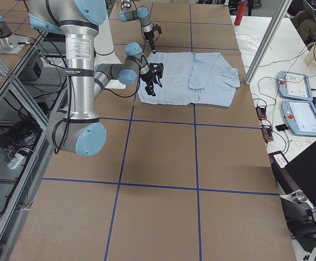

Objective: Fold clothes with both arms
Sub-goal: 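Move both grippers down to the shirt hem nearest the robot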

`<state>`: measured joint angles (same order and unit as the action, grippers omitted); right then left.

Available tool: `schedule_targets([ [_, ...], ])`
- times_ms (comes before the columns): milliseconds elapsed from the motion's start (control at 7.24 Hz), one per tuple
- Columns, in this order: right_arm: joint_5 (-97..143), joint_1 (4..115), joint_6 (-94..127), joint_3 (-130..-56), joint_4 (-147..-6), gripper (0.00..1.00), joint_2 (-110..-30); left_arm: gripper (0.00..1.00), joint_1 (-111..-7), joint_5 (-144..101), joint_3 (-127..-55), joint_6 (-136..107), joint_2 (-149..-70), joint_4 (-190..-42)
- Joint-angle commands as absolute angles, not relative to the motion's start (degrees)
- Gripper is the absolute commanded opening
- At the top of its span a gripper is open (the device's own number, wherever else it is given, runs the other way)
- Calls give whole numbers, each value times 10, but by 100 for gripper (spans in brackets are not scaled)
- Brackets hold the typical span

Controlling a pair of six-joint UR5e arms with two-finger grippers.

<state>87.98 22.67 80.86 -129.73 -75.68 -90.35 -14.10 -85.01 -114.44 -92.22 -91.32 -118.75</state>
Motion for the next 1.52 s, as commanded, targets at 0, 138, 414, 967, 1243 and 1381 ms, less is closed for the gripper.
schedule_targets([
  [0, 880, 225, 809, -1297, -757, 100, -904, 36, -132, -851, -1144, -922, -914, -1186],
  [138, 880, 225, 809, -1297, -757, 100, -904, 36, -127, -851, -1144, -922, -914, -1186],
  [414, 880, 222, 809, -1297, -757, 100, -904, 6, -123, -850, -1145, -922, -914, -1186],
  [967, 852, 187, 822, -1289, -683, 100, -952, 0, -125, -848, -1153, -923, -930, -1187],
  [1243, 824, 163, 836, -1270, -596, 99, -1011, 0, -124, -847, -1155, -926, -939, -1190],
  [1381, 773, 129, 872, -1254, -595, 98, -1012, 0, -124, -846, -1155, -927, -947, -1190],
])
